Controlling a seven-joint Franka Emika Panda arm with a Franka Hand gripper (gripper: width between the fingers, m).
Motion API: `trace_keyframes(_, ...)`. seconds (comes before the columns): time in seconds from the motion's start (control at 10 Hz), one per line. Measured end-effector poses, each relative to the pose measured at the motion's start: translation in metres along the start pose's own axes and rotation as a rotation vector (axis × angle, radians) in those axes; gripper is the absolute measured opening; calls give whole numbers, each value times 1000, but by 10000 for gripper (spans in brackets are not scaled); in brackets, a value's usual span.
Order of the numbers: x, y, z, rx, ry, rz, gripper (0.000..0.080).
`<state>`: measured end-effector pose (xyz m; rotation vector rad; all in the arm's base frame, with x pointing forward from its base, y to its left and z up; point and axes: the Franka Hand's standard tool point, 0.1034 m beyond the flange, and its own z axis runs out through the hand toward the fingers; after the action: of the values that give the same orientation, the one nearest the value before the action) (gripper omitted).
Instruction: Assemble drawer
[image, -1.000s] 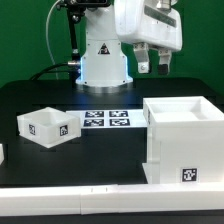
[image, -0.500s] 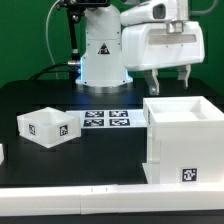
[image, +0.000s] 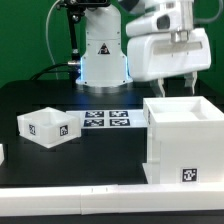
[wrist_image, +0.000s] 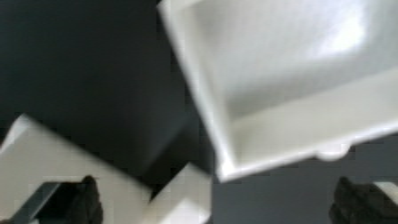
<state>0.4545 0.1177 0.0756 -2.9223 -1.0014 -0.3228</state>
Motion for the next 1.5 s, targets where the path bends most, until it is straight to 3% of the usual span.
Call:
trace_keyframes(0.1,-11,-5,18,27,-20,34,649)
trace_keyframes(0.3,-15,-16,39,51,-9,45,649)
trace_keyframes(0.7,-10,-20,49,62,-6,36,649)
trace_keyframes(0.8,-10,-20,49,62,-6,36,522)
trace_keyframes(0.9,-10,-20,49,62,-6,36,522)
trace_keyframes(1.2,-10,-20,49,62,-6,35,100)
trace_keyframes(1.3,-10,-20,48,62,-6,25,100)
trace_keyframes(1.4,-12,-15,43,55,-7,-40,36)
trace_keyframes(1.5,-12,-9,34,42,-8,-105,36)
